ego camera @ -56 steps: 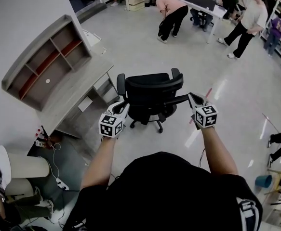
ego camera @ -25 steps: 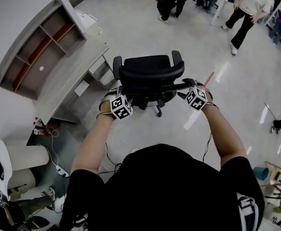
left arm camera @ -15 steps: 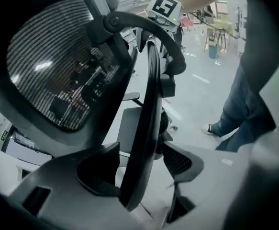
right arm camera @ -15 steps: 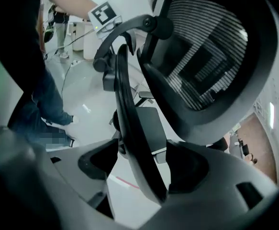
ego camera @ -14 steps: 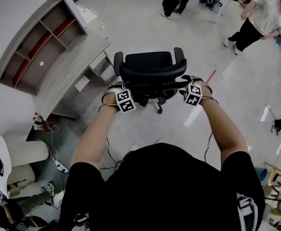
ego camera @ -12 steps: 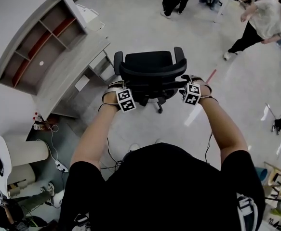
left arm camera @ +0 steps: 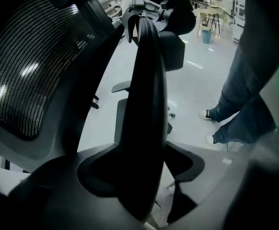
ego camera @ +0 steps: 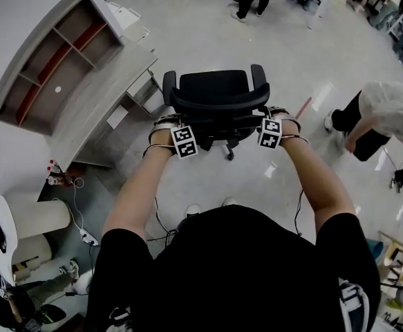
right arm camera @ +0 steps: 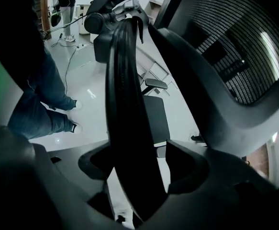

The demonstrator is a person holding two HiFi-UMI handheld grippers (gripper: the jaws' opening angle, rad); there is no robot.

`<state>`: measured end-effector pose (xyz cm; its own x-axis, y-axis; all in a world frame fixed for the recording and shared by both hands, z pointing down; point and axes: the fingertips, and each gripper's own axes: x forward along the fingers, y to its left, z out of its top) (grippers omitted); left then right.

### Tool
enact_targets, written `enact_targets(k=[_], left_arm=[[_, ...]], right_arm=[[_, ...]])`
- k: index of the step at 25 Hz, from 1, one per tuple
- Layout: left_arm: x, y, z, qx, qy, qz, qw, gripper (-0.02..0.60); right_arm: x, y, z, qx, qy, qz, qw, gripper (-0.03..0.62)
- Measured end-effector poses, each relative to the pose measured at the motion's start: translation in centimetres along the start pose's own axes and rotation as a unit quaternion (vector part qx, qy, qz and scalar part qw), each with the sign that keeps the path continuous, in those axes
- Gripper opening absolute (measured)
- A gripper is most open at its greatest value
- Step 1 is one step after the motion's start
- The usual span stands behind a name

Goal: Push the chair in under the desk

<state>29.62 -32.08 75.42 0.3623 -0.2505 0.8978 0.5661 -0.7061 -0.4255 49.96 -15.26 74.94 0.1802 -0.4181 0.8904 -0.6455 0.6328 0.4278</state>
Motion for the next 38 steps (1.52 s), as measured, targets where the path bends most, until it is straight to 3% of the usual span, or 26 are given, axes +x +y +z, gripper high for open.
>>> enact_targets(k=[4,9,16,38], left_arm=[[0.0,0.4,0.1,0.0,-0.001,0.013,0.9999,0.285],[-0.1,1.2,0.1,0.0,-0.003,0.04,0.9992,0.217],[-0.2,1.7,-0.2,0.005,-0.003,0.06,0.9982,0.176],[-0.3,-0.9,-1.1,0.008,0.016,0.023,0.9996,0.137]], right_arm=[[0.1,-0.3,-0.1,-0.003,0.0,-0.01,1.0,0.265],[0.1,-0.6,-0.1,-0.008,0.005,-0.021,1.0,0.204],[0.2,-0.3,0.0,-0.021,0.015,-0.023,0.999,0.164],[-0.2,1.3,0.2,-0.041,0.03,-0.021,0.998,0.129]])
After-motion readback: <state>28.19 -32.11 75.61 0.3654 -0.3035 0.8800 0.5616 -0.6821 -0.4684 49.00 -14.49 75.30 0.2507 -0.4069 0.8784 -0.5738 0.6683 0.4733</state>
